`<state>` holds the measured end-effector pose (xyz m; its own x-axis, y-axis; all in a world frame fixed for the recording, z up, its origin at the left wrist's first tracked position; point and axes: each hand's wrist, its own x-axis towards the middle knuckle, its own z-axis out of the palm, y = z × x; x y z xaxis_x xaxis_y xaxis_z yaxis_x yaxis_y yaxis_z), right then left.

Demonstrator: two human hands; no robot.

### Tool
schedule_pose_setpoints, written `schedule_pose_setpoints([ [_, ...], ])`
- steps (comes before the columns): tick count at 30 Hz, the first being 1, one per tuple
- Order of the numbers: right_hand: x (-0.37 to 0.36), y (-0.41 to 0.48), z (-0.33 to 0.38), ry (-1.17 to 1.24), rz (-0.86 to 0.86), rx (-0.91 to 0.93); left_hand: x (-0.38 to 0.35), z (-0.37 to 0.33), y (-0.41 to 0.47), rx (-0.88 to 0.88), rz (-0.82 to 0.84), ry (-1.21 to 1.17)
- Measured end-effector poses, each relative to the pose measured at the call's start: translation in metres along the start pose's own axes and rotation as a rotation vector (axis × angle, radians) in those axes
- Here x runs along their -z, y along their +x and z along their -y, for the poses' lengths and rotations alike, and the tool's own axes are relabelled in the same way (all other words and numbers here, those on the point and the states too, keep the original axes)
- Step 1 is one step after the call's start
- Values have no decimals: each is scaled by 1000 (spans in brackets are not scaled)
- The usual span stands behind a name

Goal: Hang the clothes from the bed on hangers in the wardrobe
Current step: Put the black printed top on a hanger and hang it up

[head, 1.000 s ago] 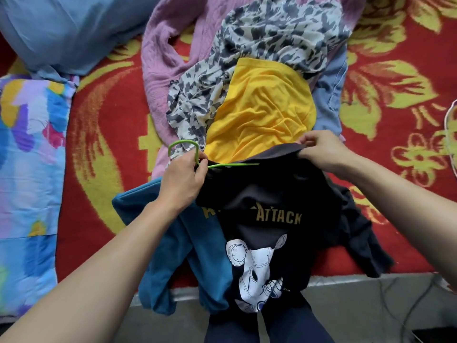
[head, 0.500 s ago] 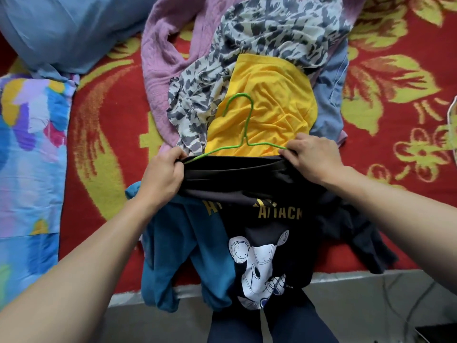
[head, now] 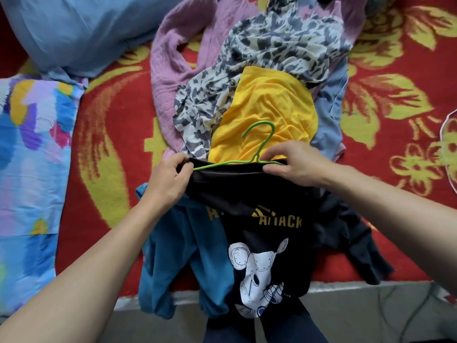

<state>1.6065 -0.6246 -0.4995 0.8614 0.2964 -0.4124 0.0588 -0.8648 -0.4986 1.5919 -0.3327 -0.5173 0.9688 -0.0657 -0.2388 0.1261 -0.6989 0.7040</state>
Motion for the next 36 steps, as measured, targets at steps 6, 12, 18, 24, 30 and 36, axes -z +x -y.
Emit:
schedule_pose_setpoints([
  [6, 37, -17, 49, 329, -114, 77, 58, -29, -5, -46, -57, 36],
  [12, 146, -49, 130, 292, -189, 184, 139, -96, -15, -140, -87, 117],
  [18, 207, -106, 201, 218, -109, 273, 200, -145, -60, -145, -122, 130],
  [24, 224, -164, 242, 168, -30, 396, 234, -151, -146, -6, -190, 181],
  [30, 219, -226, 251, 229, -53, 613, 230, -166, -283, 117, -295, -152],
  [36, 214, -308, 270, 276, 6, 744, 203, -187, -439, 166, -680, -220],
])
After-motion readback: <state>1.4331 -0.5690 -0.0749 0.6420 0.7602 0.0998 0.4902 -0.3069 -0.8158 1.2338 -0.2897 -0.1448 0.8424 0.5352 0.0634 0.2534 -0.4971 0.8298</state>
